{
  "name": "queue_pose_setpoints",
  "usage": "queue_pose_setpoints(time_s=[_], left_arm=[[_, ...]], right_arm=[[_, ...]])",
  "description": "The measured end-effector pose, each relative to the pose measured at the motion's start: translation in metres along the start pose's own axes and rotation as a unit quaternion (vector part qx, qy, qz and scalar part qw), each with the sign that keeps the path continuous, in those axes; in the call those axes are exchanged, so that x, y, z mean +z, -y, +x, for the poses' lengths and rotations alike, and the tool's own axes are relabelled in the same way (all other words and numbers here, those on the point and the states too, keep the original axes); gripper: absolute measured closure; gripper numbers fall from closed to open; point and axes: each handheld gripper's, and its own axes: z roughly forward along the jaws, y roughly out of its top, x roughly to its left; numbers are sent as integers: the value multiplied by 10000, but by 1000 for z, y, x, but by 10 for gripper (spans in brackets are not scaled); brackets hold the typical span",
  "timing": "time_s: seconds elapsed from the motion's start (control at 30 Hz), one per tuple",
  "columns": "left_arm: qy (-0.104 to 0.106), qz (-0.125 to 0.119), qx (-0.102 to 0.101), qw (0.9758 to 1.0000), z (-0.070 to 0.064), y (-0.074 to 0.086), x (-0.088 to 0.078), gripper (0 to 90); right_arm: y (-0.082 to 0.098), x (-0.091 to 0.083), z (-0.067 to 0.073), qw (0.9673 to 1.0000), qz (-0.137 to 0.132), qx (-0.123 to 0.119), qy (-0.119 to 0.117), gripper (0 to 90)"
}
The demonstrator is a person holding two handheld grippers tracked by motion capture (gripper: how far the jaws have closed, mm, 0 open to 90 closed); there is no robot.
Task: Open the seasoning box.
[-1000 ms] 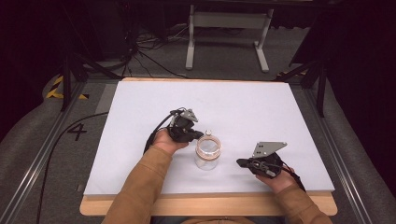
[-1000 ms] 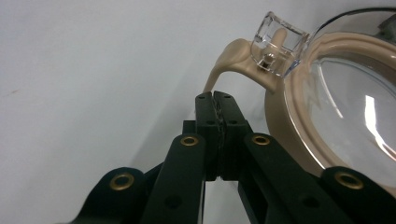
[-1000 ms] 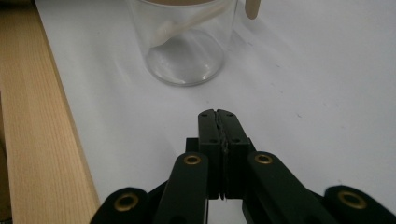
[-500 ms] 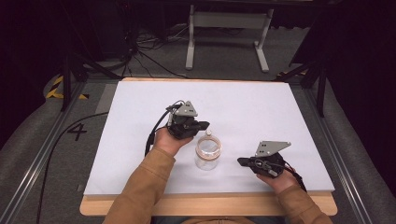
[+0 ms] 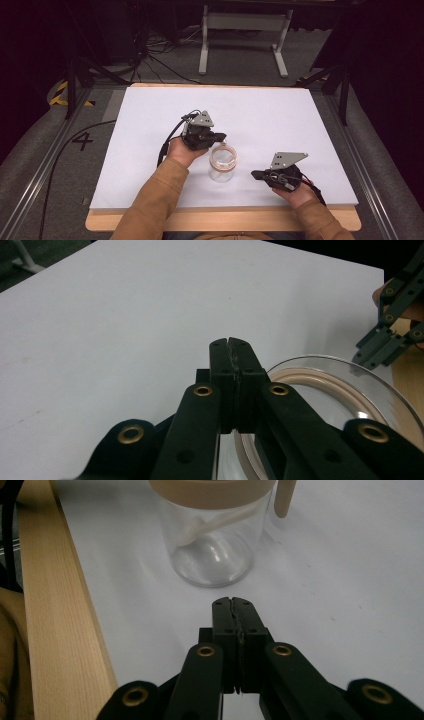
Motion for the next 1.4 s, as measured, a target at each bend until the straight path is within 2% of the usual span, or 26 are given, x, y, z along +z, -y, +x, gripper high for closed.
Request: queue_pose_setpoints(time_s=[0.13, 0.23, 0.3, 0.37, 0.5, 0.67, 0.87, 1.03, 1.3, 1.4], left_arm=[[79, -41, -105, 9999, 2, 1, 0, 898], [113, -33, -109, 9999, 2, 1, 0, 898], [216, -7, -102, 9997, 1, 1, 1, 898], [201, 35, -49, 9998, 1, 1, 1, 898], [230, -2, -81, 9997, 2, 1, 2, 898], [318, -27, -252, 9992, 4, 2, 2, 899], [345, -6, -327, 9989, 6, 2, 2, 899], [446, -114, -534, 9975, 8, 4, 3, 898], [546, -115, -636, 9964, 12, 4, 3, 899], [648, -129, -755, 9950, 14, 5, 3, 899]], right_arm=[[-5, 3, 4, 10000, -53, -51, -60, 896], [-9, 3, 6, 9998, -149, -59, -110, 897], [-14, 3, 7, 9996, -246, -42, -163, 897], [-18, 4, 8, 9993, -304, -10, -222, 897], [-24, 7, 11, 9989, -352, -32, -296, 897], [-32, 9, 12, 9983, -473, -46, -350, 898], [-37, 12, 15, 9981, -487, -64, -378, 898], [-37, 13, 14, 9980, -507, -48, -372, 898], [-40, 14, 15, 9978, -514, -57, -407, 897], [-40, 15, 15, 9978, -509, -70, -424, 898]])
